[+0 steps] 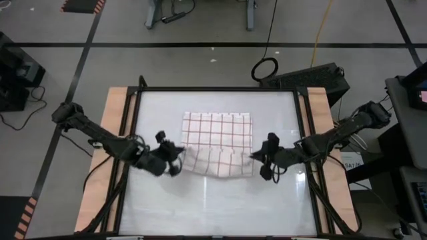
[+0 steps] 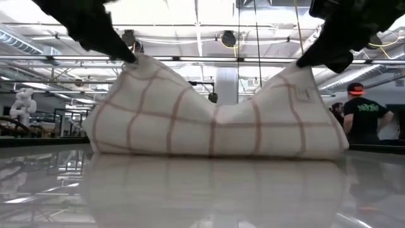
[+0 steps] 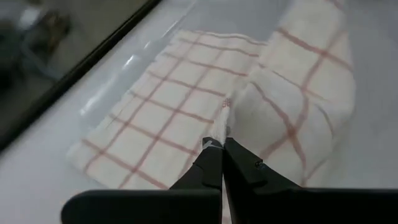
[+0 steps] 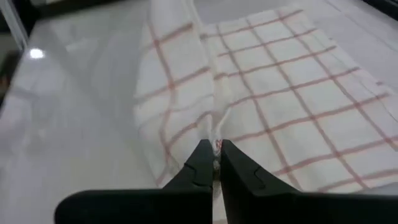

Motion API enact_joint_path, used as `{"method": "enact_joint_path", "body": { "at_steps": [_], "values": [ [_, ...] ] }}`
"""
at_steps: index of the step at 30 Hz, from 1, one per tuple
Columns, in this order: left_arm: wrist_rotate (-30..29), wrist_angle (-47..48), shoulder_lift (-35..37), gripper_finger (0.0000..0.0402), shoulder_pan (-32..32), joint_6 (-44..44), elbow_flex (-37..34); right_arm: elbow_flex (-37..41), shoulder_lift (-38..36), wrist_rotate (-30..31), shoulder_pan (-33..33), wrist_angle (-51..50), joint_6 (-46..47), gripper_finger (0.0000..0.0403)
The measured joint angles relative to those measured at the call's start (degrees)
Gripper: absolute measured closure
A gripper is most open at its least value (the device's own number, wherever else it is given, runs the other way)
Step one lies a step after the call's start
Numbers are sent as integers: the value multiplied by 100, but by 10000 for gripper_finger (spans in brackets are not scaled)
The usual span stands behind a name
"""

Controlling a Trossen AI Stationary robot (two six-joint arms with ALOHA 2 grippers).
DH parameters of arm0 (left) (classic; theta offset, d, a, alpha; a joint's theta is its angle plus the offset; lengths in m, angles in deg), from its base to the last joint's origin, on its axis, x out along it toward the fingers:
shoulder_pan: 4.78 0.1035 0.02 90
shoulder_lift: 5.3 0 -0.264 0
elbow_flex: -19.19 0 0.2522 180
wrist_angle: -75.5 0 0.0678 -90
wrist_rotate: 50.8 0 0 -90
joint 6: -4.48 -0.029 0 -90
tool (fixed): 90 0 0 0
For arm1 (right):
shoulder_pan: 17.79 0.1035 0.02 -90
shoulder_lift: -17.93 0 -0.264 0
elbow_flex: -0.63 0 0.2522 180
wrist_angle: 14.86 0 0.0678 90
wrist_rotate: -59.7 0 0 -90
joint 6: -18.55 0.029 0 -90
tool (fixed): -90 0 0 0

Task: Roll towel
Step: Fold the white checkered towel

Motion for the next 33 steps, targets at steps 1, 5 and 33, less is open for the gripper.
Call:
{"method": "enact_joint_path", "body": {
  "at_steps": [1,5,33],
  "values": [
    [51,1,10,400,127,175,0,0,-78,-4,-41,7,76,403],
    [502,-21,24,400,423,337,0,0,-482,12,-225,-9,621,403],
    [1877,-455,390,400,-1364,3444,807,-2,-1432,-2969,551,1078,3914,403]
  ]
}}
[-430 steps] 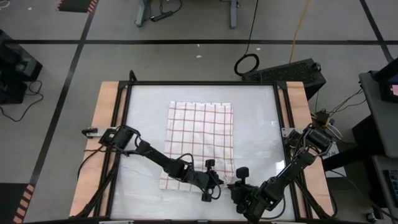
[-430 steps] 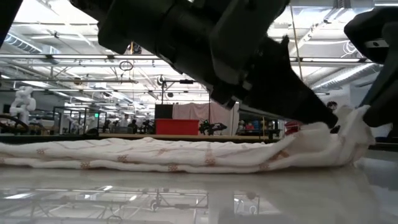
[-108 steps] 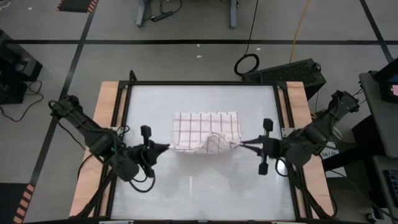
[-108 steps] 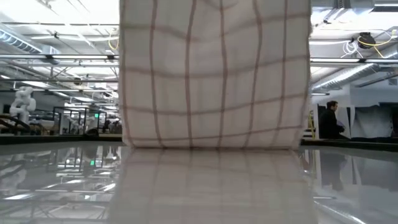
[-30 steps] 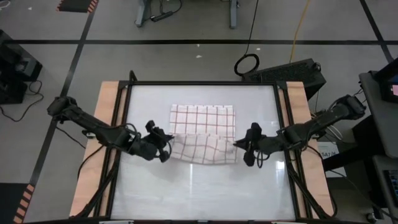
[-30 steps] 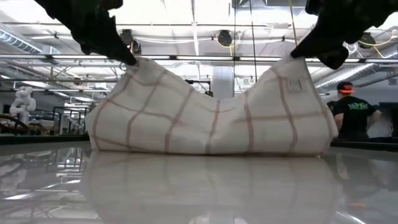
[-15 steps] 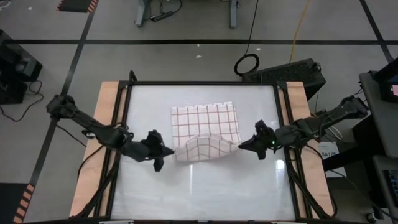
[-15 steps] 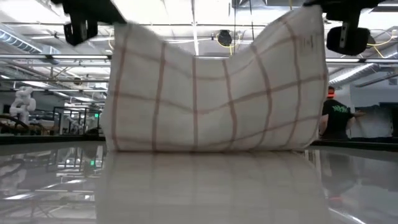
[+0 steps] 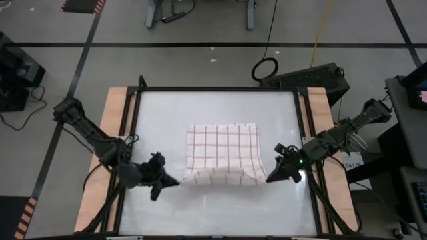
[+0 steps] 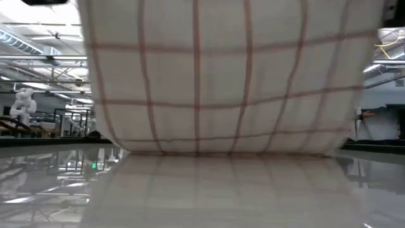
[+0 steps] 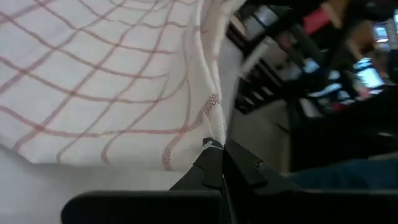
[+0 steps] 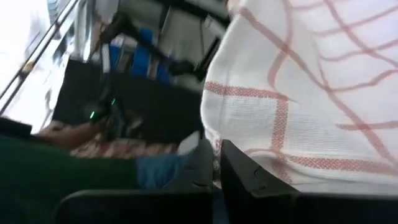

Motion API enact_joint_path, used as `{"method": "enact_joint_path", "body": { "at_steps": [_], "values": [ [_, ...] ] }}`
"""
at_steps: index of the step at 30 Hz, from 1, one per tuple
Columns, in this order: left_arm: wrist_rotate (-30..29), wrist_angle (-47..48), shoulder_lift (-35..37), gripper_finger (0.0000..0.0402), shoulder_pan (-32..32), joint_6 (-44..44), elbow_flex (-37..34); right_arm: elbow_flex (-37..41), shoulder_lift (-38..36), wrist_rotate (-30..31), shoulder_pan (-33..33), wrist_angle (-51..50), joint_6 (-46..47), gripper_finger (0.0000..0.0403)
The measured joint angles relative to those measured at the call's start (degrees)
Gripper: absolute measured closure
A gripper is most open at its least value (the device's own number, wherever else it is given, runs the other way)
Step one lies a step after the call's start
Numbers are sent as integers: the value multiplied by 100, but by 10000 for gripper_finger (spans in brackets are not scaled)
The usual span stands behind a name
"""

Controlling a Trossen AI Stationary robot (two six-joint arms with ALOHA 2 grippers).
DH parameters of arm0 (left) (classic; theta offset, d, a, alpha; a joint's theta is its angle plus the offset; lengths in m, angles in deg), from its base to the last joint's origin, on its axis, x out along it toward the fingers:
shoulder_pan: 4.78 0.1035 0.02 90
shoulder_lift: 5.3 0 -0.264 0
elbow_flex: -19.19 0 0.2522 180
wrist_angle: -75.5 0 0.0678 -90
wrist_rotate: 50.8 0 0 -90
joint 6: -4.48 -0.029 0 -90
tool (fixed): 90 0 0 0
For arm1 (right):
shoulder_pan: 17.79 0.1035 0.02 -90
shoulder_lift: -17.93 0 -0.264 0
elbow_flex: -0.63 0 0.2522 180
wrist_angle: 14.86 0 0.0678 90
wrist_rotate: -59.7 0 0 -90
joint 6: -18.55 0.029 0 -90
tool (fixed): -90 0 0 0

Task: Roll towel
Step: Fold the white checkered towel

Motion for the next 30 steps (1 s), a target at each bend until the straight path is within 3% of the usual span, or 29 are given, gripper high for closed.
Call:
{"method": "enact_joint_path", "body": {
  "at_steps": [3,7,10,18,23,30],
  "values": [
    [-14,-216,0,400,-203,135,2,0,0,-48,48,-22,-75,403],
    [-333,203,0,400,-155,139,4,-4,-7,740,9,-518,-432,403],
    [-541,671,-4,400,137,83,4,-4,-35,1220,-100,-1035,-533,403],
    [-550,1421,-13,400,1153,-834,4,-4,-85,1639,-196,-2757,-428,403],
    [-550,1461,-13,400,1699,-1366,-38,-4,-85,2223,-303,-3216,-310,403],
    [-526,1488,-13,400,2359,-1888,-250,-4,-76,2270,-876,-3558,-344,403]
  ]
}}
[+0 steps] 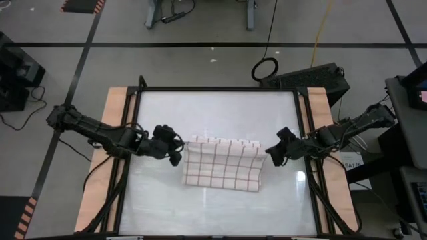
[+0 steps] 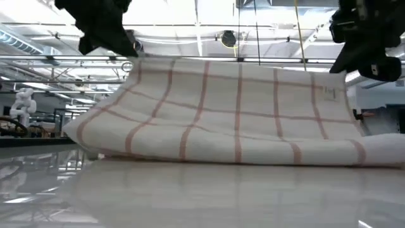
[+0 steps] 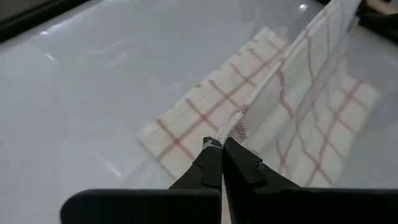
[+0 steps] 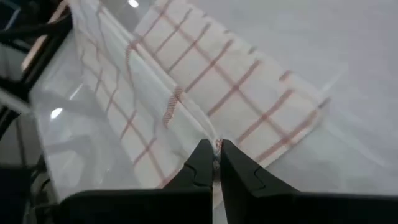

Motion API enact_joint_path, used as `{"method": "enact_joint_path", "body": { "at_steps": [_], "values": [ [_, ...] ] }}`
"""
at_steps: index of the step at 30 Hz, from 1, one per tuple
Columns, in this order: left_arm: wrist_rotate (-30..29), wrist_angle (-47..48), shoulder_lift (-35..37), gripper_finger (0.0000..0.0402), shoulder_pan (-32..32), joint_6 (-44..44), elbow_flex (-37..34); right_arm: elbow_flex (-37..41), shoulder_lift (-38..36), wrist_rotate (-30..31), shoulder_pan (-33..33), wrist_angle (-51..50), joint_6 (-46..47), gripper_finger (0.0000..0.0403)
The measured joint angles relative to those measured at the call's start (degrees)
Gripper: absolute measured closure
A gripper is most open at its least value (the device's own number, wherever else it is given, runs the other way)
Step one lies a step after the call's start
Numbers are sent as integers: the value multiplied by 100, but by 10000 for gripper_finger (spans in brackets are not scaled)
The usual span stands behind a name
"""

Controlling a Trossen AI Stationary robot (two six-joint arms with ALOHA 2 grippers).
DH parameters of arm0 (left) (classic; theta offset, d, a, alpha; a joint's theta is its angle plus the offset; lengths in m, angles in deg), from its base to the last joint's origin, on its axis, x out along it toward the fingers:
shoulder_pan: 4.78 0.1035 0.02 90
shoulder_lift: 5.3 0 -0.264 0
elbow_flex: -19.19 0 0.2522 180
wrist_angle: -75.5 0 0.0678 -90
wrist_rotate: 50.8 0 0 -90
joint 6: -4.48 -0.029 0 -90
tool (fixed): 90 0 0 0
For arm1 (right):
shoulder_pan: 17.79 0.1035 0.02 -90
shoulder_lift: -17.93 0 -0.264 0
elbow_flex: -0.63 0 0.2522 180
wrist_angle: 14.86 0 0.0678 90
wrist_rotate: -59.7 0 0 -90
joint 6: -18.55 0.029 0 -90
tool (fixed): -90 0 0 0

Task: Roll towel
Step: Fold the white checkered towel

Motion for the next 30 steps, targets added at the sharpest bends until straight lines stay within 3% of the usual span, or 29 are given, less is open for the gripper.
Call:
{"method": "enact_joint_path", "body": {
  "at_steps": [9,21,30],
  "values": [
    [173,-228,-9,400,544,-85,-553,-2,29,-784,-956,-162,-577,403],
    [472,-1354,-297,400,1064,-436,-1177,0,782,-1044,-1874,-184,-1477,403],
    [526,-1365,-391,400,1246,-411,-1186,2,1303,-1338,-2193,-38,-1685,403]
  ]
}}
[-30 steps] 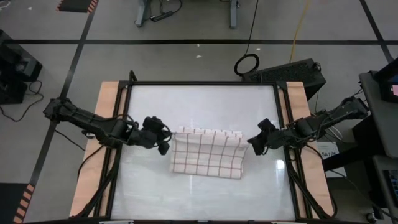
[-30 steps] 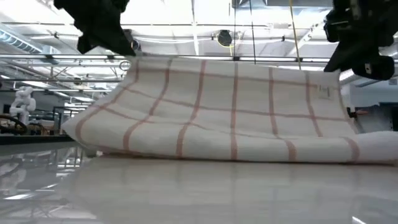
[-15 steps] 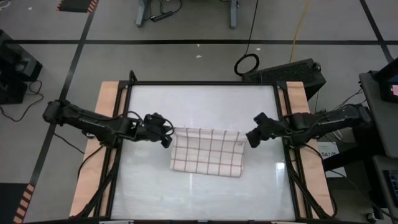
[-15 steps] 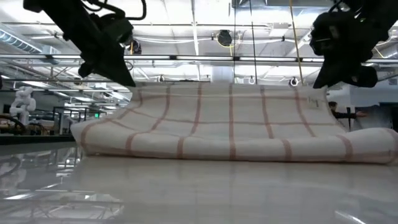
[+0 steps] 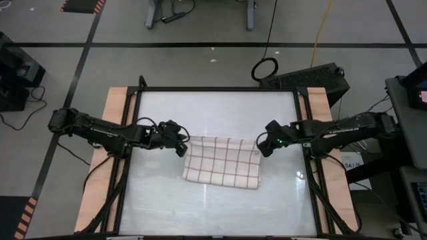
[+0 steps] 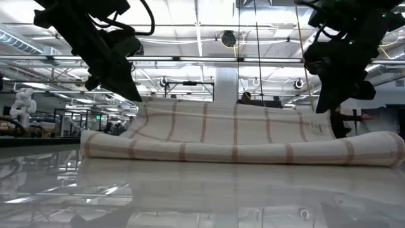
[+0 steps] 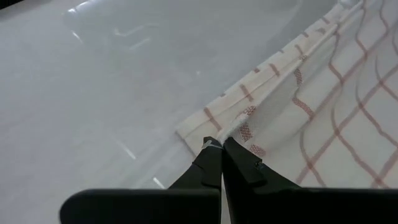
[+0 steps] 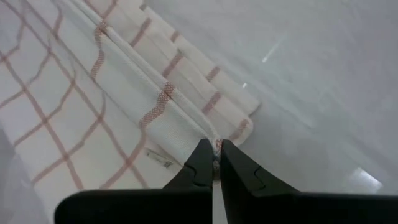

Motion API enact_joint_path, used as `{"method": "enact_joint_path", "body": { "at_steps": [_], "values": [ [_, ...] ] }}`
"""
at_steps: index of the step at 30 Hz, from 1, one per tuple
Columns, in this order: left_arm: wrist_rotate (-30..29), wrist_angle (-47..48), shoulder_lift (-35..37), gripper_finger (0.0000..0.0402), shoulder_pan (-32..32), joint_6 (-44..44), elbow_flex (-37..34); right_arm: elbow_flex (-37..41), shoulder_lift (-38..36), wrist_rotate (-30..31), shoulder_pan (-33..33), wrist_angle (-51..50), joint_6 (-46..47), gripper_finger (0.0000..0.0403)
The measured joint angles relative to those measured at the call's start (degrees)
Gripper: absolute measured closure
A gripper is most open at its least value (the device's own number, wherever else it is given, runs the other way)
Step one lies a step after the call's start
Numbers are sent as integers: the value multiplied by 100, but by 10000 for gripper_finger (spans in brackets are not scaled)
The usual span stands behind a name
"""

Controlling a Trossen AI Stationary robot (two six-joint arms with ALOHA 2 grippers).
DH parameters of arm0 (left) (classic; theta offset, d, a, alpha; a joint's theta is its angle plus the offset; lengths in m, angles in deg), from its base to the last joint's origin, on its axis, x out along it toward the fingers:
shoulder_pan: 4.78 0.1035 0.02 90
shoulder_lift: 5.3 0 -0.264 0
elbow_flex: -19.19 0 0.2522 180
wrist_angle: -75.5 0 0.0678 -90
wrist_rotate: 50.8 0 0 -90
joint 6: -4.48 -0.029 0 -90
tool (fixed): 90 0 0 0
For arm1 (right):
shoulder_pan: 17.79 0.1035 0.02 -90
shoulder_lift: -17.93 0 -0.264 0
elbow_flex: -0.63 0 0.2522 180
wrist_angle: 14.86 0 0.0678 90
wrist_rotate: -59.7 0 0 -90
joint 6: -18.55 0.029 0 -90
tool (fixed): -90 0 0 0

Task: Roll towel
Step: Fold the white checkered towel, then roll the white checkered towel

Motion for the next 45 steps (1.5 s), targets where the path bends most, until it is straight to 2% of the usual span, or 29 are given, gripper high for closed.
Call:
{"method": "enact_joint_path", "body": {
  "at_steps": [8,12,20,25,29,33,36,38,41,45],
  "values": [
    [-36,15,-190,400,134,-21,3,1,226,-30,-287,144,-222,403],
    [-47,6,-359,385,134,24,4,3,229,-43,-352,233,-289,391],
    [-643,-131,-526,320,145,24,0,14,281,83,-435,-81,46,300],
    [-585,-197,-551,291,211,42,0,12,290,99,-434,39,-65,254],
    [-92,-326,-551,286,277,522,47,-25,288,79,-454,3,-66,229],
    [702,-317,-550,286,385,1131,234,-548,129,-50,-481,-842,75,204],
    [900,-337,-489,286,334,1284,442,-1094,-26,-72,-505,-1519,-39,188],
    [937,-439,-471,287,248,1288,590,-1374,-128,-197,-507,-1623,-356,182],
    [1348,-583,-474,297,122,1254,655,-1456,-194,-811,-523,-1533,-793,186],
    [2010,-567,-664,318,-36,1566,646,-1200,1,-1223,-617,-1399,-814,230]
  ]
}}
